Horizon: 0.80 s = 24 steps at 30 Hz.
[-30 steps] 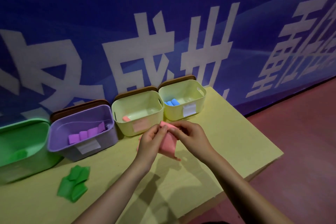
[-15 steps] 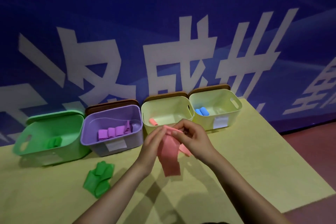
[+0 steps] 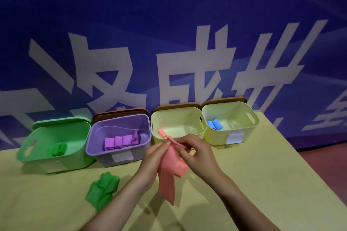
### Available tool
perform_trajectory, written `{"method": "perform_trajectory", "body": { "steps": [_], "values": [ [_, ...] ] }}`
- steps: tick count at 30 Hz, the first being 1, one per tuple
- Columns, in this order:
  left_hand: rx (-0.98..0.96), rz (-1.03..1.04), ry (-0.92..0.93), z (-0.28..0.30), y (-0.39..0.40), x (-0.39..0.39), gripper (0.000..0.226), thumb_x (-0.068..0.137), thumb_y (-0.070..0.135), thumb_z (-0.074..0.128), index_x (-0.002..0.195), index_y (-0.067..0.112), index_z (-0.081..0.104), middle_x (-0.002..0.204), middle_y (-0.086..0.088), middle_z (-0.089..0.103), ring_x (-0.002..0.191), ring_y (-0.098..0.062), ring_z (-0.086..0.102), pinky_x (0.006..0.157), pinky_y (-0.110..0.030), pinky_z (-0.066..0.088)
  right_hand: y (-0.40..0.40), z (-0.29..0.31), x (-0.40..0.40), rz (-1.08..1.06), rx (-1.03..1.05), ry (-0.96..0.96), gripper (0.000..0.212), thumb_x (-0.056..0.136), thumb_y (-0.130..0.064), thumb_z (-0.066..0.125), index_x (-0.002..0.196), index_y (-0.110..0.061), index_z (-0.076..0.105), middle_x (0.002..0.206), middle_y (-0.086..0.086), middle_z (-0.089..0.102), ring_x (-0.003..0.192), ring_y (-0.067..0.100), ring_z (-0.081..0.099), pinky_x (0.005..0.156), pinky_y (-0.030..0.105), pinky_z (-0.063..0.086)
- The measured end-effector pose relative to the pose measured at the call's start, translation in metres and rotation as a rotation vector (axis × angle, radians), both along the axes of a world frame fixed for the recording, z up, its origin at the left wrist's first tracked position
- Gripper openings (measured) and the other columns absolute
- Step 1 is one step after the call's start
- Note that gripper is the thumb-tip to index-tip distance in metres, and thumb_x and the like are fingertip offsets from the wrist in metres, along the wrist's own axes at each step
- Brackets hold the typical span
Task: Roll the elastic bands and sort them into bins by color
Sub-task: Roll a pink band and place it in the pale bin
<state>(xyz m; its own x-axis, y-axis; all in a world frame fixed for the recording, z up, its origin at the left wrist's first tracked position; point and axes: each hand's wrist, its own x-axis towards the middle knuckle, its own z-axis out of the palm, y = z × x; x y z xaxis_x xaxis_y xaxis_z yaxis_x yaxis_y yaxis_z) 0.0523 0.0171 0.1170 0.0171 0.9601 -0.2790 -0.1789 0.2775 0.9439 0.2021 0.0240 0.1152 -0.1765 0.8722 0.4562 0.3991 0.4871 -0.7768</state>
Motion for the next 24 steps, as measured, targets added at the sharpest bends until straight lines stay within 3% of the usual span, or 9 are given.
{"method": "perform_trajectory", "body": {
  "steps": [4,6,10,15,19,24],
  "values": [
    [0.004,-0.002,0.032,-0.004,-0.001,0.009,0.023,0.095,0.013,0.05,0.099,0.01,0.072,0.104,-0.013,0.072,0.106,-0.03,0.063,0.094,-0.042,0.045,-0.007,0.001,0.014,0.023,0.024,-0.079,0.025,0.084,-0.019,0.061,0.106,-0.026,0.072,0.081,-0.018,0.059,0.07,0.001,0.053,0.065,0.014,0.041],
    [0.011,-0.036,0.047,0.0,-0.003,0.014,0.027,0.095,0.02,0.048,0.103,0.01,0.071,0.106,-0.013,0.071,0.107,-0.031,0.062,0.093,-0.047,0.046,-0.007,0.001,0.02,0.016,0.051,-0.127,0.023,0.085,-0.021,0.061,0.105,-0.025,0.071,0.081,-0.024,0.052,0.072,-0.003,0.052,0.066,0.016,0.043],
    [0.047,-0.019,0.075,0.004,-0.012,0.021,0.023,0.094,0.028,0.054,0.101,0.015,0.072,0.102,-0.007,0.072,0.095,-0.023,0.065,0.082,-0.036,0.045,-0.011,0.003,0.03,0.058,0.076,-0.141,0.022,0.09,-0.028,0.058,0.106,-0.024,0.072,0.085,-0.019,0.055,0.077,0.002,0.057,0.069,0.024,0.049],
    [0.131,-0.002,0.119,0.009,-0.02,0.024,0.019,0.097,0.016,0.05,0.099,0.016,0.069,0.095,-0.003,0.071,0.088,-0.012,0.064,0.078,-0.025,0.047,-0.026,0.006,0.032,0.12,-0.138,0.085,0.025,0.094,-0.02,0.056,0.115,-0.026,0.069,0.1,-0.017,0.067,0.094,0.002,0.06,0.079,0.013,0.043],
    [0.243,-0.033,0.277,0.014,-0.026,0.031,0.016,0.097,0.011,0.049,0.099,0.012,0.066,0.089,0.005,0.067,0.073,0.008,0.06,0.067,-0.009,0.045,-0.03,0.006,0.025,0.101,-0.311,0.265,0.029,0.09,-0.008,0.063,0.104,-0.032,0.068,0.096,-0.015,0.069,0.083,0.004,0.06,0.074,0.021,0.047],
    [0.29,-0.007,0.314,0.018,-0.03,0.04,0.017,0.096,0.013,0.051,0.092,0.022,0.065,0.085,0.012,0.066,0.07,0.01,0.06,0.067,-0.013,0.047,-0.032,0.012,0.031,0.055,-0.296,0.266,0.031,0.089,-0.005,0.063,0.09,-0.035,0.068,0.092,-0.024,0.07,0.082,-0.002,0.062,0.071,0.015,0.045]
  ]
}}
